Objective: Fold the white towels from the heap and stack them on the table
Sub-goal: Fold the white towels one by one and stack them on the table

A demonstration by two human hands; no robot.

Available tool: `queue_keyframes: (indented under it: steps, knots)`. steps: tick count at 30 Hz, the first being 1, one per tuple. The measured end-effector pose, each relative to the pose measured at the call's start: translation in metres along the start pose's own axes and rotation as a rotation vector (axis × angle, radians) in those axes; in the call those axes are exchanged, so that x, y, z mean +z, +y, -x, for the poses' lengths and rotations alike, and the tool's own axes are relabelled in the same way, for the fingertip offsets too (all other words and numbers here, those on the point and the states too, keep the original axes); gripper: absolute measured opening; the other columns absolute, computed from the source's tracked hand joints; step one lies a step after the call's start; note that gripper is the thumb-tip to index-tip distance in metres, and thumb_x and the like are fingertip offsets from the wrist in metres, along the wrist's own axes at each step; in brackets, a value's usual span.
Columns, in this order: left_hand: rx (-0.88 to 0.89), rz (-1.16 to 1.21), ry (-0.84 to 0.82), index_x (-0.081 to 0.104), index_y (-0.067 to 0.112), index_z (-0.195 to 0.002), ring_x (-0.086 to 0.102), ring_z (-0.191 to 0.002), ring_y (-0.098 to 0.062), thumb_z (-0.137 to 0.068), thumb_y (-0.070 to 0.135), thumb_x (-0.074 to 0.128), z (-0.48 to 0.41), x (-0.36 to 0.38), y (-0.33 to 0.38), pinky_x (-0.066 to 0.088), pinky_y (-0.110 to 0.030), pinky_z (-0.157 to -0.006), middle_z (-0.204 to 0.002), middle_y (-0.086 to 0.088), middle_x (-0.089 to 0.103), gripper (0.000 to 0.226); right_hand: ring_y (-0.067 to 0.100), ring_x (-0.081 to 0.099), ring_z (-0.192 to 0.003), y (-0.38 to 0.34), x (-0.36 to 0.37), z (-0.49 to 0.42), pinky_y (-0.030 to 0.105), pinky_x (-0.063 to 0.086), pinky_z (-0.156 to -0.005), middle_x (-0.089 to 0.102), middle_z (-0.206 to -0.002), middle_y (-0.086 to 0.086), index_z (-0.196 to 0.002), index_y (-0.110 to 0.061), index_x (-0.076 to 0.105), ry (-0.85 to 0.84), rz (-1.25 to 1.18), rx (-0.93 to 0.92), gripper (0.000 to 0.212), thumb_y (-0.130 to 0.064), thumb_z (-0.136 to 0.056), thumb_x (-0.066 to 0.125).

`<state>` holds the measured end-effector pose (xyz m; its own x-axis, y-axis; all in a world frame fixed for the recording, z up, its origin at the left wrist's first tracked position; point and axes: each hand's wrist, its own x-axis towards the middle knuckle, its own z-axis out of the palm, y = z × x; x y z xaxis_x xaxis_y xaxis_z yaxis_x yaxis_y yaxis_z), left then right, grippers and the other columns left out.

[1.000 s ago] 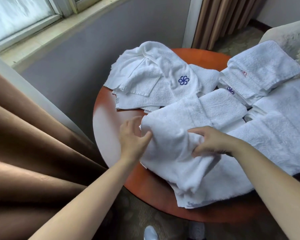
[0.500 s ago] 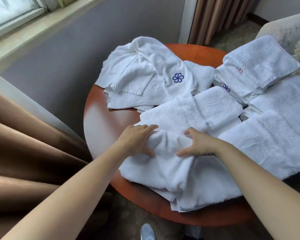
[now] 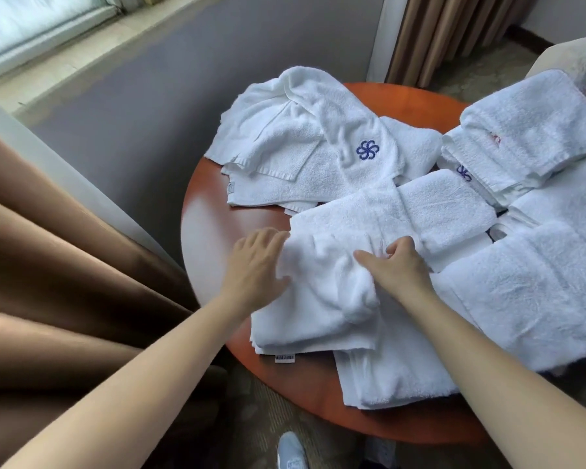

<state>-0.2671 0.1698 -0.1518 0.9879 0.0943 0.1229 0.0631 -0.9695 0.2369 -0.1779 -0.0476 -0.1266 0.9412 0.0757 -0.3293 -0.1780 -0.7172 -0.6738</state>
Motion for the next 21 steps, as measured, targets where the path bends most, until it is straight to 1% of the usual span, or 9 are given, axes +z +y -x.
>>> queue_keyframes:
  steps: [2, 4, 6, 9, 11, 13, 15, 18, 21]
  knots:
    - [0.219, 0.054, 0.174, 0.056, 0.018, -0.103, 0.055, -0.09, -0.023, -0.071, 0.057, 0.06, 0.02, 0.006, 0.009, 0.041, -0.034, -0.075, -0.097, -0.003, 0.059, 0.051, 0.025, 0.052, -0.088, -0.006, -0.003, 0.014, 0.034, 0.037, -0.072, 0.052, -0.082, 0.0, -0.08, -0.014, 0.043, -0.074, 0.122, 0.011, 0.049, -0.056, -0.076, 0.069]
    - [0.379, 0.075, 0.161, 0.053, 0.017, -0.09, 0.048, -0.075, -0.019, -0.071, 0.066, 0.056, 0.037, 0.011, 0.018, 0.037, -0.031, -0.064, -0.085, 0.0, 0.054, 0.053, 0.024, 0.051, -0.085, -0.009, -0.007, 0.024, 0.035, 0.035, -0.068, 0.052, -0.078, 0.0, -0.072, -0.017, 0.04, -0.089, 0.191, -0.014, 0.051, -0.06, -0.075, 0.068]
    - [0.441, 0.017, 0.098, 0.054, 0.014, -0.085, 0.047, -0.068, -0.019, -0.07, 0.067, 0.054, 0.05, 0.016, 0.027, 0.037, -0.03, -0.057, -0.081, 0.0, 0.052, 0.055, 0.024, 0.052, -0.083, -0.013, -0.013, 0.035, 0.034, 0.035, -0.065, 0.052, -0.078, -0.001, -0.07, -0.019, 0.037, -0.044, 0.279, -0.064, 0.053, -0.062, -0.072, 0.067]
    - [0.422, -0.108, 0.018, 0.053, 0.016, -0.08, 0.05, -0.061, -0.02, -0.062, 0.052, 0.065, 0.062, 0.031, 0.029, 0.039, -0.029, -0.049, -0.075, 0.001, 0.051, 0.043, 0.022, 0.054, -0.079, -0.017, -0.013, 0.053, 0.032, 0.035, -0.059, 0.052, -0.073, -0.003, -0.069, -0.019, 0.042, -0.099, 0.394, -0.112, 0.05, -0.061, -0.07, 0.07]
    - [0.409, -0.157, 0.002, 0.053, 0.016, -0.075, 0.049, -0.056, -0.02, -0.05, 0.027, 0.078, 0.066, 0.039, 0.027, 0.038, -0.029, -0.045, -0.07, 0.001, 0.051, 0.037, 0.021, 0.058, -0.082, -0.009, -0.006, 0.06, 0.032, 0.042, -0.063, 0.059, -0.081, -0.001, -0.077, -0.017, 0.054, -0.196, 0.422, -0.129, 0.042, -0.053, -0.069, 0.074]
    - [0.38, -0.126, 0.035, 0.052, 0.016, -0.072, 0.048, -0.052, -0.021, -0.046, 0.01, 0.077, 0.067, 0.041, 0.019, 0.036, -0.029, -0.043, -0.067, 0.001, 0.051, 0.037, 0.019, 0.062, -0.081, 0.0, -0.004, 0.064, 0.032, 0.047, -0.068, 0.067, -0.088, 0.004, -0.086, -0.013, 0.063, -0.277, 0.197, -0.081, 0.029, -0.037, -0.075, 0.074]
    - [0.349, -0.058, 0.098, 0.042, 0.017, -0.077, 0.048, -0.051, -0.023, -0.059, 0.006, 0.066, 0.068, 0.037, 0.007, 0.033, -0.029, -0.043, -0.07, -0.001, 0.053, 0.031, 0.016, 0.064, -0.079, 0.006, -0.007, 0.065, 0.029, 0.05, -0.069, 0.07, -0.094, 0.004, -0.092, -0.016, 0.067, -0.355, -0.108, 0.007, 0.012, -0.025, -0.084, 0.07]
    - [0.337, 0.002, 0.159, 0.035, 0.017, -0.08, 0.048, -0.054, -0.027, -0.071, 0.005, 0.045, 0.067, 0.027, -0.008, 0.037, -0.032, -0.043, -0.076, -0.005, 0.056, 0.019, 0.016, 0.067, -0.082, 0.019, -0.008, 0.064, 0.029, 0.053, -0.074, 0.072, -0.098, 0.003, -0.104, -0.018, 0.065, -0.416, -0.297, 0.063, 0.012, -0.017, -0.092, 0.063]
    - [0.385, 0.007, 0.207, 0.043, 0.015, -0.08, 0.049, -0.057, -0.025, -0.061, -0.009, 0.057, 0.068, 0.027, -0.014, 0.041, -0.034, -0.049, -0.081, -0.002, 0.058, 0.034, 0.007, 0.066, -0.066, 0.025, 0.0, 0.068, 0.018, 0.05, -0.057, 0.072, -0.088, 0.0, -0.106, -0.015, 0.064, -0.363, -0.371, 0.051, 0.013, -0.015, -0.093, 0.061]
